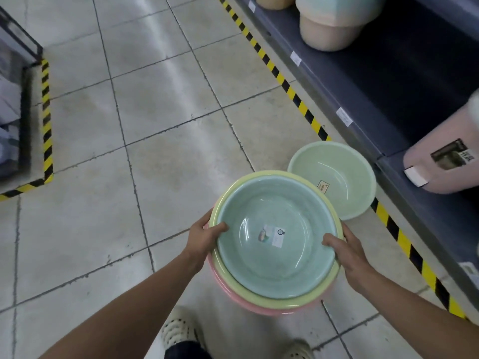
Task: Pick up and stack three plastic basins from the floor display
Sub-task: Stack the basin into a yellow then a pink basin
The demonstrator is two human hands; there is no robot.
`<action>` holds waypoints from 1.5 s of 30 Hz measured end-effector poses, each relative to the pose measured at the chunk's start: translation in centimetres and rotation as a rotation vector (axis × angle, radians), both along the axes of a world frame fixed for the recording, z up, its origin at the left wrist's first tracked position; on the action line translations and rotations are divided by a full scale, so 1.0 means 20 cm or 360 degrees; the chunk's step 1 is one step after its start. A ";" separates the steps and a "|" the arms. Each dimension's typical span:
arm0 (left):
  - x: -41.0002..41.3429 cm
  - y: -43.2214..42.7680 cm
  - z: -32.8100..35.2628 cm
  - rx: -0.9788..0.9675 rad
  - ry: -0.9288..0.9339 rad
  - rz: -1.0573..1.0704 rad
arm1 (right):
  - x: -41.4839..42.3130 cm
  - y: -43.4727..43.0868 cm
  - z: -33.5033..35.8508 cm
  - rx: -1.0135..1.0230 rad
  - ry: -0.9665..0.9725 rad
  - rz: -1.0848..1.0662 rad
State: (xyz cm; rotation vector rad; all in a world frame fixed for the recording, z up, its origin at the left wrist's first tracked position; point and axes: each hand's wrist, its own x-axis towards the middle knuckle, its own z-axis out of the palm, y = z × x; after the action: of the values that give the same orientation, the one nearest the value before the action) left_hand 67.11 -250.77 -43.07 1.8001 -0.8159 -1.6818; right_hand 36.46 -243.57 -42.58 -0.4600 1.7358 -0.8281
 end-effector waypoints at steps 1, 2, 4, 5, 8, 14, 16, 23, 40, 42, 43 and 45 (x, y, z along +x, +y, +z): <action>-0.02 -0.03 -0.04 0.0004 0.0004 -0.0024 | -0.01 -0.02 -0.05 0.0012 0.0004 -0.0018; -0.04 -0.06 -0.08 0.0010 0.0008 -0.0039 | -0.03 -0.03 -0.09 0.0023 0.0009 -0.0040; -0.08 -0.13 -0.19 0.0025 0.0026 -0.0058 | -0.06 -0.04 -0.18 0.0019 -0.0017 -0.0108; -0.10 -0.15 -0.25 0.0036 0.0020 -0.0076 | -0.07 -0.05 -0.23 0.0031 -0.0015 -0.0125; -0.14 -0.21 -0.40 0.0062 0.0024 -0.0124 | -0.10 -0.06 -0.38 0.0030 -0.0009 -0.0183; -0.20 -0.30 -0.66 0.0099 0.0013 -0.0204 | -0.13 -0.05 -0.66 0.0041 0.0014 -0.0256; -0.21 -0.31 -0.73 0.0115 -0.0001 -0.0221 | -0.14 -0.05 -0.73 0.0049 0.0013 -0.0270; -0.18 -0.34 -0.95 0.0158 -0.0045 -0.0291 | -0.12 -0.05 -0.93 0.0081 0.0000 -0.0273; -0.13 -0.29 -1.18 0.0103 -0.0038 -0.0333 | -0.08 -0.02 -1.17 0.0055 0.0033 -0.0207; -0.14 -0.29 -1.20 0.0095 -0.0055 -0.0338 | -0.08 -0.02 -1.18 0.0048 0.0021 -0.0234; -0.14 -0.29 -1.20 0.0088 -0.0066 -0.0346 | -0.08 -0.01 -1.18 0.0057 0.0023 -0.0244; -0.13 -0.29 -1.22 0.0091 -0.0086 -0.0392 | -0.07 0.00 -1.20 0.0076 0.0025 -0.0302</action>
State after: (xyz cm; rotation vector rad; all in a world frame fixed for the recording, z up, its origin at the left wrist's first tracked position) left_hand 64.51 -256.52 -67.50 1.8523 -1.0601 -1.8320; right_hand 35.09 -243.55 -66.67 -0.2732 1.8293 -0.9169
